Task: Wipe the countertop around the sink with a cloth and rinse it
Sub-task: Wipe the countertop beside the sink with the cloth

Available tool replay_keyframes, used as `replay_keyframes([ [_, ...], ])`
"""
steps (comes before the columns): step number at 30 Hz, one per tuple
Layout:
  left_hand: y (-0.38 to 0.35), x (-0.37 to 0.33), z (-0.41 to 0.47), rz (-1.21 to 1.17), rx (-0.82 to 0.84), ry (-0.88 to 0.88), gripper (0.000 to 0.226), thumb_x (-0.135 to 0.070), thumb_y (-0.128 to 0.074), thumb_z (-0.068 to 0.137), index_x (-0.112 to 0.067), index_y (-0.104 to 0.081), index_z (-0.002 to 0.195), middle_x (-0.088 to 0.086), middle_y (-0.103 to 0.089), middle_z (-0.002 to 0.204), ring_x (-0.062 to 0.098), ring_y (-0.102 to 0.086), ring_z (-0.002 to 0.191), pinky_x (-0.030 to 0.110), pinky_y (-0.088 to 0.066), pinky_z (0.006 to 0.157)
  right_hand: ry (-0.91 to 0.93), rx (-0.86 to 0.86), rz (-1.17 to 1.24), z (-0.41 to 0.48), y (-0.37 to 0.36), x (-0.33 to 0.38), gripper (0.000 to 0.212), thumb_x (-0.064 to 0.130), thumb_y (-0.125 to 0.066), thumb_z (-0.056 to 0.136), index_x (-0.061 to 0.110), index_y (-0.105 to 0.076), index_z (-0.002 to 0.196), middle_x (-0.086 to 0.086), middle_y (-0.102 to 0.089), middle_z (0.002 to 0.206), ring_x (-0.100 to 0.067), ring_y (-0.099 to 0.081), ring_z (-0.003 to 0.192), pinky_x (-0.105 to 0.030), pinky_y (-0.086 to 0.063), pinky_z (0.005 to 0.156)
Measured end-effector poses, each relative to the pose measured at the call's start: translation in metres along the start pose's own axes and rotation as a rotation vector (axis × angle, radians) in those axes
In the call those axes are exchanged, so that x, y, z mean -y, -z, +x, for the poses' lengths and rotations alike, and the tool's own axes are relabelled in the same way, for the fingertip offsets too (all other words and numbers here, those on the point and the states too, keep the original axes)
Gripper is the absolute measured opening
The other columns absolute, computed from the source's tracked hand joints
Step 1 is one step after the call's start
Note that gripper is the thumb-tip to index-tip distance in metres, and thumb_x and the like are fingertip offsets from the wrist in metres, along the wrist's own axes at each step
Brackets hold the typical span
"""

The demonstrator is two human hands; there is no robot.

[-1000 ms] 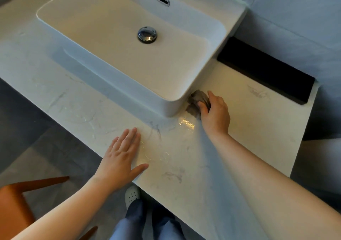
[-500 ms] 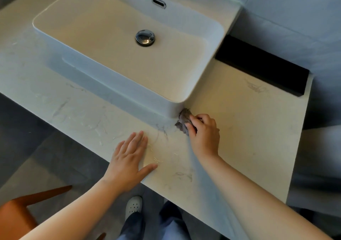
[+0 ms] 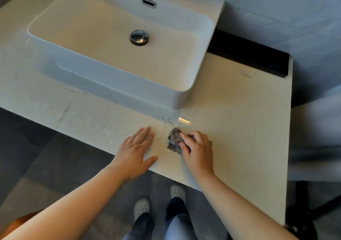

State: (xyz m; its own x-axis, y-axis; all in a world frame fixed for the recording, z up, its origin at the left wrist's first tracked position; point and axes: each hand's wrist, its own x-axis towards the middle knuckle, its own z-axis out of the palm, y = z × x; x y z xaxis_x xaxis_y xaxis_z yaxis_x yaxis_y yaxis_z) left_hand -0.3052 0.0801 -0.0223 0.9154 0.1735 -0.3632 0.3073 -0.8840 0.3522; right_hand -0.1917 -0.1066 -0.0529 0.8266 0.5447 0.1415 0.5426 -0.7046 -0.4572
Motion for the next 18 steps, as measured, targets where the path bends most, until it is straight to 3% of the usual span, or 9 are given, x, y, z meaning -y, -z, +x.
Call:
replay_keyframes([
  [6, 0.002, 0.003, -0.016, -0.053, -0.031, -0.079, 0.088, -0.069, -0.012, 0.078, -0.021, -0.003, 0.152, -0.008, 0.009, 0.158, 0.004, 0.013, 0.14, 0.024, 0.004, 0.113, -0.11, 0.089, 0.202, -0.021, 0.025, 0.011, 0.024, 0.02, -0.066, 0.087, 0.019, -0.07, 0.11, 0.007, -0.06, 0.095, -0.014, -0.054, 0.091, -0.028, -0.048, 0.072],
  [14, -0.014, -0.045, -0.033, 0.019, 0.006, -0.308, 0.085, -0.065, -0.008, 0.079, -0.019, -0.017, 0.151, -0.005, -0.005, 0.158, 0.015, 0.0, 0.146, 0.023, 0.011, 0.111, -0.362, -0.228, 0.318, -0.053, 0.094, -0.012, 0.025, 0.014, -0.063, 0.088, 0.015, -0.068, 0.113, 0.006, -0.06, 0.1, -0.013, -0.058, 0.095, -0.024, -0.046, 0.08],
  [18, -0.03, -0.082, -0.031, 0.108, -0.001, -0.287, 0.068, -0.051, -0.031, 0.096, -0.017, -0.009, 0.152, 0.003, -0.002, 0.16, 0.023, 0.006, 0.147, 0.034, 0.01, 0.113, -0.498, -0.345, 0.312, -0.081, 0.118, -0.047, 0.025, 0.013, -0.063, 0.088, 0.012, -0.068, 0.113, 0.004, -0.061, 0.101, -0.015, -0.06, 0.097, -0.023, -0.045, 0.083],
])
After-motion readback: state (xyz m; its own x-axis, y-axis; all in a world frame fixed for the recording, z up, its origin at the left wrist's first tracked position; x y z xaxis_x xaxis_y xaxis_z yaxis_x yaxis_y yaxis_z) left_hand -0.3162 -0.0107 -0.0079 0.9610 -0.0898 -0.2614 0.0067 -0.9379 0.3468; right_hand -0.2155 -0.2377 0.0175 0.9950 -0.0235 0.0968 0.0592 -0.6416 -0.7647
